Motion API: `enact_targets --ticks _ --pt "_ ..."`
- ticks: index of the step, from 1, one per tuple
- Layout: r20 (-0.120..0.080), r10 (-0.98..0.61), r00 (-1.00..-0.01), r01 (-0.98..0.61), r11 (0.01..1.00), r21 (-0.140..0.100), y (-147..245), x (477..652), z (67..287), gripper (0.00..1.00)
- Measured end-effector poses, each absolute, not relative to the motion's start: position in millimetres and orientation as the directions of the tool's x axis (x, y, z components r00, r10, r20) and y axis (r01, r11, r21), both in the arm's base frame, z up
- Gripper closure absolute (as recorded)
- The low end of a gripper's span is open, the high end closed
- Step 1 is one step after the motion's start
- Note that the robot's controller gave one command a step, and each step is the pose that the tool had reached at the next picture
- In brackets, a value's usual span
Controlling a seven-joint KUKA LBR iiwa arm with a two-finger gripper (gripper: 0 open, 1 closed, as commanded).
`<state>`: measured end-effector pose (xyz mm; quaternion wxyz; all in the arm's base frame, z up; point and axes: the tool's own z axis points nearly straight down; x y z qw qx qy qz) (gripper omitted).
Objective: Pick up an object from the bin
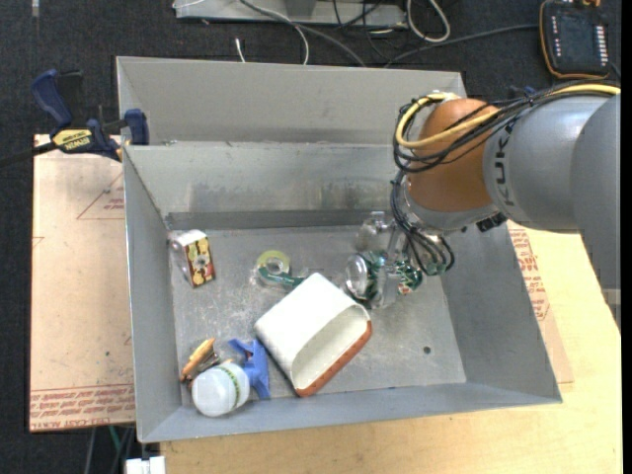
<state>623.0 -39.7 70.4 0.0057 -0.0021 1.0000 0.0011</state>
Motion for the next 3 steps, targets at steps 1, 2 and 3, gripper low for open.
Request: enact_targets --ticks 1,2,3 --pt "-0.018 0.014 -1.0 0.014 1.0 0.006 -38.7 622.8 70.5 0.0" --pt "-0.017 0.002 -1.0 0.002 1.0 0.004 -38.8 623.8 70.8 1.0" --pt "-0.017 0.001 -1.0 0.001 1.0 0.004 -38.8 623.9 70.8 1.0"
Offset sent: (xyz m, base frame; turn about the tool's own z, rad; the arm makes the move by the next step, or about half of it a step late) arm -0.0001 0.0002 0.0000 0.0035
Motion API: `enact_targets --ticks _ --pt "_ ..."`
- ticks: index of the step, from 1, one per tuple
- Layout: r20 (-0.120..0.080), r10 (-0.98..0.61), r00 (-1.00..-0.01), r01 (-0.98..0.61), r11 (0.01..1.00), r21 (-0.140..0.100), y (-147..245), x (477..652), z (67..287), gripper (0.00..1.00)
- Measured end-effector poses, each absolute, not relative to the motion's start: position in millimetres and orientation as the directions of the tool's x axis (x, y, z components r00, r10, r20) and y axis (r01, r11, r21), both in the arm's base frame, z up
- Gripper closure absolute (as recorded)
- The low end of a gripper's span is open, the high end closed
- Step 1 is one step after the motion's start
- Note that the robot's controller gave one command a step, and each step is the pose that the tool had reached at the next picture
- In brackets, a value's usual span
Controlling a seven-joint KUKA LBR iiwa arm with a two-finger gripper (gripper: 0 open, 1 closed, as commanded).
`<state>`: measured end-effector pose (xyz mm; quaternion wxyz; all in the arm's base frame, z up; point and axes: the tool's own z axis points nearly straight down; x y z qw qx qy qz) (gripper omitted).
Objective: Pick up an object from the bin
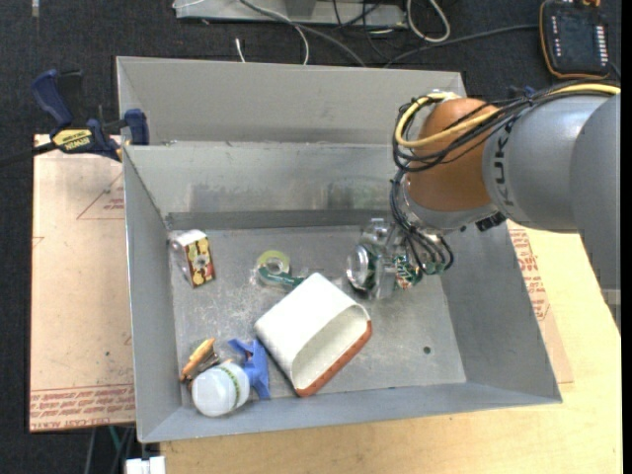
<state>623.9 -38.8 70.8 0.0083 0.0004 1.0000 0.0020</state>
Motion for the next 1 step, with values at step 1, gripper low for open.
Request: enact_targets --ticks 1 --pt "-0.005 0.001 -1.0 0.001 1.0 0.005 -38.4 620.4 85.7 1.0"
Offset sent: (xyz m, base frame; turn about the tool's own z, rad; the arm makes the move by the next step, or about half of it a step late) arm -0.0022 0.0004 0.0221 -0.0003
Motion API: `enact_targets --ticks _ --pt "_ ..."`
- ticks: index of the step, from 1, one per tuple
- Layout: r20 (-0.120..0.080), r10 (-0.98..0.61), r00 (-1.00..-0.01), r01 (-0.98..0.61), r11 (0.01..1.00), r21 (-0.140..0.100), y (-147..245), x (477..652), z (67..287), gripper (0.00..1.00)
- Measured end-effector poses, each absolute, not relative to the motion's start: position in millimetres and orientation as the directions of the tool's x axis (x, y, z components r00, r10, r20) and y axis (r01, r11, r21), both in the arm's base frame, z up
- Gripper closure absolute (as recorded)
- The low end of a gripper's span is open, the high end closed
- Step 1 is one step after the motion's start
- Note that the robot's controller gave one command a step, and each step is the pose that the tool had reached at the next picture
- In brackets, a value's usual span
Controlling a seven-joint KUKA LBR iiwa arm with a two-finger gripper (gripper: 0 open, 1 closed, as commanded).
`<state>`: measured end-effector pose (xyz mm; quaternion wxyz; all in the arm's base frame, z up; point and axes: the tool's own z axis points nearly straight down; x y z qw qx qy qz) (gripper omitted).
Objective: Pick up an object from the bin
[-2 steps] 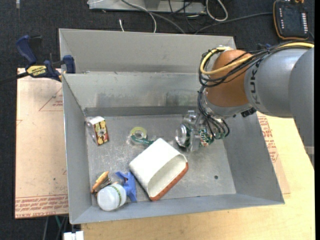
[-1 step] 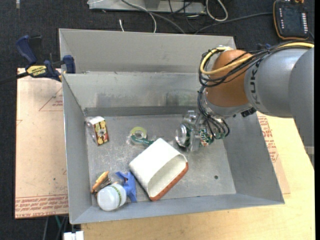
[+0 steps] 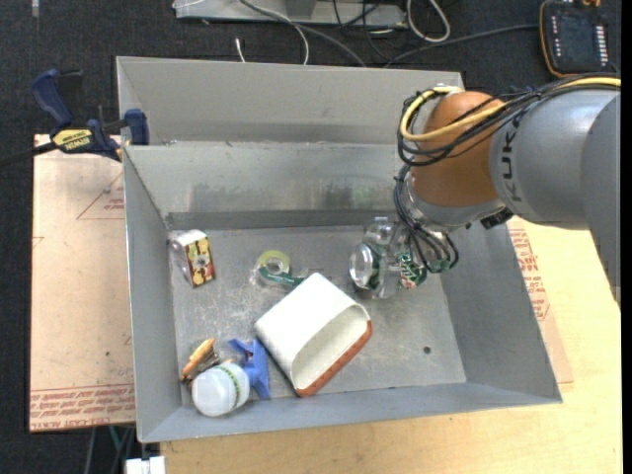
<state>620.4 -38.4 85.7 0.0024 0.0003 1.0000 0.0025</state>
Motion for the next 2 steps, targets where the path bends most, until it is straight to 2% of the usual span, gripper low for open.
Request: enact_targets --ticks 1,2 --pt "-0.013 0.001 -1.0 0.001 1.0 0.004 -38.5 622.9 140.4 1.0" --pt "-0.02 0.001 -1.0 0.001 1.0 0.004 -38.6 624.5 167.9 1.0"
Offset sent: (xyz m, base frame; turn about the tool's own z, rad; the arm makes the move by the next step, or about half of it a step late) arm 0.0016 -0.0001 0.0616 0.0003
